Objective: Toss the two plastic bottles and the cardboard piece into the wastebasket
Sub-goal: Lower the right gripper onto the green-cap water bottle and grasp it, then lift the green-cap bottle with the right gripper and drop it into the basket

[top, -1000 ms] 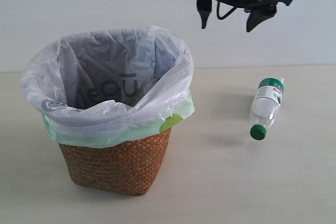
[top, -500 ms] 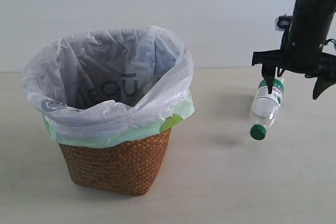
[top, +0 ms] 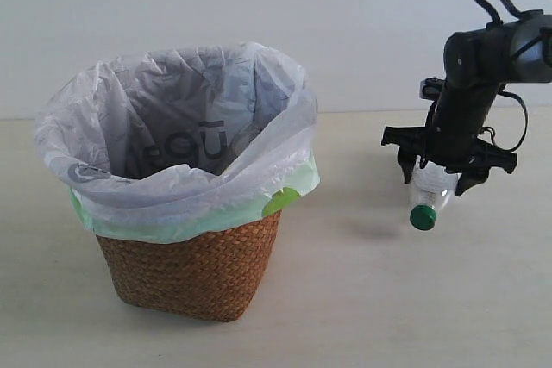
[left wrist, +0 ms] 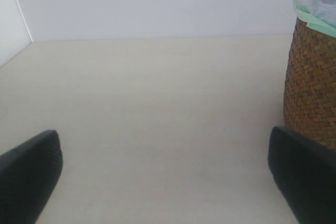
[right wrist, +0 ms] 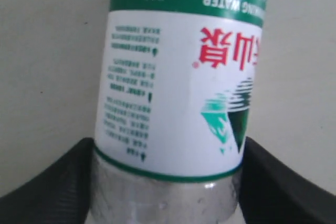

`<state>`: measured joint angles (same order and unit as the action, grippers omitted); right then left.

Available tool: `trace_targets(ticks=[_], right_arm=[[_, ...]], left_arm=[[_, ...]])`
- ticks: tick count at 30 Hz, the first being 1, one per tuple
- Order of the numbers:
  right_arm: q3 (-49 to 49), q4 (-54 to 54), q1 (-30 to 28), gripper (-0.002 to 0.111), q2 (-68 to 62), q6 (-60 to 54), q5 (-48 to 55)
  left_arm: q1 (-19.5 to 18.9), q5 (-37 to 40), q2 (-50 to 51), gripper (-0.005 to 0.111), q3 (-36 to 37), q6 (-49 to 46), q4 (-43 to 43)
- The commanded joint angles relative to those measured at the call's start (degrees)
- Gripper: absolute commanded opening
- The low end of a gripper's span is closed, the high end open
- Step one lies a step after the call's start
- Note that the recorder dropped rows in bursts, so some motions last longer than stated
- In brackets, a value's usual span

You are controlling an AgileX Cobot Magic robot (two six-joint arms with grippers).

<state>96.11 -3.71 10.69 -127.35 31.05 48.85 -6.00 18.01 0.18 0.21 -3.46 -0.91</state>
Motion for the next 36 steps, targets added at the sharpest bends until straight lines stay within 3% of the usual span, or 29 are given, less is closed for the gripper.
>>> trace_targets(ticks=[1,3,4,16,23,26,33,36], right_arm=[[-0.1,0.3,-0.4,0.029,-0.6,-1.9,-1.9],[-0.1,0.3,-0.4,0.004,-0.3,-3.8,-1.2],[-0.1,0.3,-0.4,0.0,0.4,-5.2,0.2],[-0.1,-6.6,-0.4,0.0,18.3,-6.4,13.4],[-0.1,-4.0,-0.4,0.0,24.6,-7.5,21.1],[-0.1,6.1,-0.3,0.0,24.9,-13.1,21.1],[0.0,47.8,3.7,0.0,25.9,-34.9,21.1],[0.0,59.8,4.8,0.0,26.8,-41.4,21.1]], left_arm=[[-0.1,-0.4,-0.2,0.108,-0.2,0.5,-0.1],[-0.1,-0.4,-0.2,0.108,-0.2,0.5,-0.1],[-0.1,-0.4,-0.2,0.108,-0.2,0.5,-0.1],[-0.1,-0.4,-0.2,0.108,-0.2,0.5,-0.1],[-0.1,-0.4,-0.2,0.108,-0.2,0.5,-0.1],[-0.1,-0.4,-0.2,0.108,-0.2,0.5,-0.1],[-0.1,-0.4,-0.2,0.108,-0.2,0.5,-0.1],[-0.1,-0.4,-0.2,0.108,-0.2,0.5,-0.1]])
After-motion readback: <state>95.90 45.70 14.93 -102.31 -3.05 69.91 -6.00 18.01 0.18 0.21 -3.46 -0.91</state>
